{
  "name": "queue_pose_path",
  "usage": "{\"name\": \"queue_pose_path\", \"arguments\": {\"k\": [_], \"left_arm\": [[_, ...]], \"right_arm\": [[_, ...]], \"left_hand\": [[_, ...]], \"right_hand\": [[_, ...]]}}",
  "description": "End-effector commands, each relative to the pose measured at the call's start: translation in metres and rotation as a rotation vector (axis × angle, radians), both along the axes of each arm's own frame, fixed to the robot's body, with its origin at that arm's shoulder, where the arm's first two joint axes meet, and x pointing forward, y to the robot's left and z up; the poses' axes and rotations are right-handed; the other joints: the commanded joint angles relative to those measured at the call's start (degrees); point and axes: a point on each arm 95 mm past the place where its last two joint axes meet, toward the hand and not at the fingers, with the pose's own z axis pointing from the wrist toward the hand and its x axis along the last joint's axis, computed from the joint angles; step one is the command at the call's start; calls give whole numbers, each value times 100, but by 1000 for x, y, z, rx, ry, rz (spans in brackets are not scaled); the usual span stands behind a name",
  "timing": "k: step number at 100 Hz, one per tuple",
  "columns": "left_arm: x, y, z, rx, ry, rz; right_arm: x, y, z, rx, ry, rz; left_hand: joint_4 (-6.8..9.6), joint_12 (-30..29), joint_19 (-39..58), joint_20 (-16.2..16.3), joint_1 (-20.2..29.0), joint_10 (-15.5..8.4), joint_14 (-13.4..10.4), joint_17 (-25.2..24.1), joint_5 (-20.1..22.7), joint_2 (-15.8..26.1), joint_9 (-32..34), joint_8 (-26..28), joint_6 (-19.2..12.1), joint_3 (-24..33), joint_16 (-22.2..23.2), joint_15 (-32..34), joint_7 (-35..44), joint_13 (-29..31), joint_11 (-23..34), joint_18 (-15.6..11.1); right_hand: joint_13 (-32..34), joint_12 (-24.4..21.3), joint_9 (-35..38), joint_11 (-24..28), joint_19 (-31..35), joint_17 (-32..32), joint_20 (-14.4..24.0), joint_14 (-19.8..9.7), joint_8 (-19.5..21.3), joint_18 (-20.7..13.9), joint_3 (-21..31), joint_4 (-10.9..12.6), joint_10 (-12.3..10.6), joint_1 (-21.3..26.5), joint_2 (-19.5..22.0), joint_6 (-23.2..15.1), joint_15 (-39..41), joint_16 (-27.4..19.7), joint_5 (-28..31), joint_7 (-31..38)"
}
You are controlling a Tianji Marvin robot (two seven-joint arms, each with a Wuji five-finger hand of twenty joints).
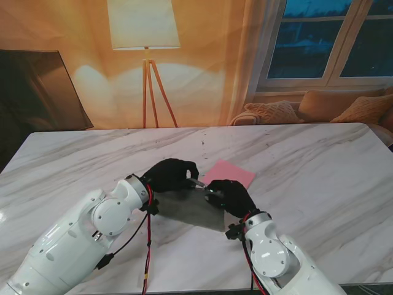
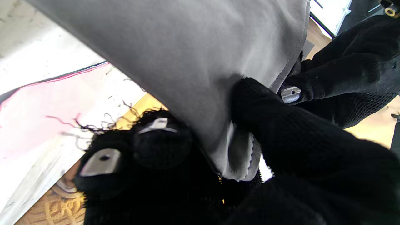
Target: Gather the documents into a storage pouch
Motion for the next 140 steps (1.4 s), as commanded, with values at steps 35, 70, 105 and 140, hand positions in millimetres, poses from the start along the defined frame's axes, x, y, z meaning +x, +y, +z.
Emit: {"name": "queue_pose_path", "arguments": {"k": [35, 70, 105, 140], "left_arm": [[-4, 26, 4, 99, 1, 25], [-12, 53, 6, 167, -19, 74], [-25, 98, 15, 259, -55, 197], [-30, 115, 19, 305, -55, 244]], "right_arm": [[2, -5, -5, -23, 0, -8], [7, -11, -5, -37, -9, -40], [10, -15, -3, -44, -7, -57], [8, -11, -3, -24, 15, -55]], "left_hand": [[553, 265, 526, 404, 324, -107, -317, 429, 104, 284, 376, 558, -121, 587, 14, 1015, 888, 758, 844, -232], [525, 256, 507, 392, 340, -108, -318, 401, 122, 283, 375, 538, -162, 520, -7, 1018, 872, 744, 847, -260], [516, 235, 503, 383, 369, -60, -323, 396, 120, 297, 363, 524, -155, 466, -23, 1016, 857, 737, 811, -271], [517, 206, 492, 360, 404, -286, -318, 394, 121, 313, 399, 478, -112, 399, -35, 989, 803, 714, 776, -303]], "right_hand": [[159, 86, 244, -7, 505, -22, -66, -374, 691, -161, 635, 467, 232, 289, 190, -740, -9, 40, 1011, 683], [337, 153, 268, 36, 546, 338, 7, -533, 759, -222, 731, 452, 354, 302, 142, -708, 106, 114, 1111, 632], [442, 237, 264, 80, 468, 559, 6, -619, 798, -193, 801, 443, 451, 312, 122, -587, 127, 116, 1108, 617], [467, 246, 215, 104, 269, 675, -47, -719, 779, -133, 804, 448, 528, 331, 157, -464, 25, 51, 1060, 591]]}}
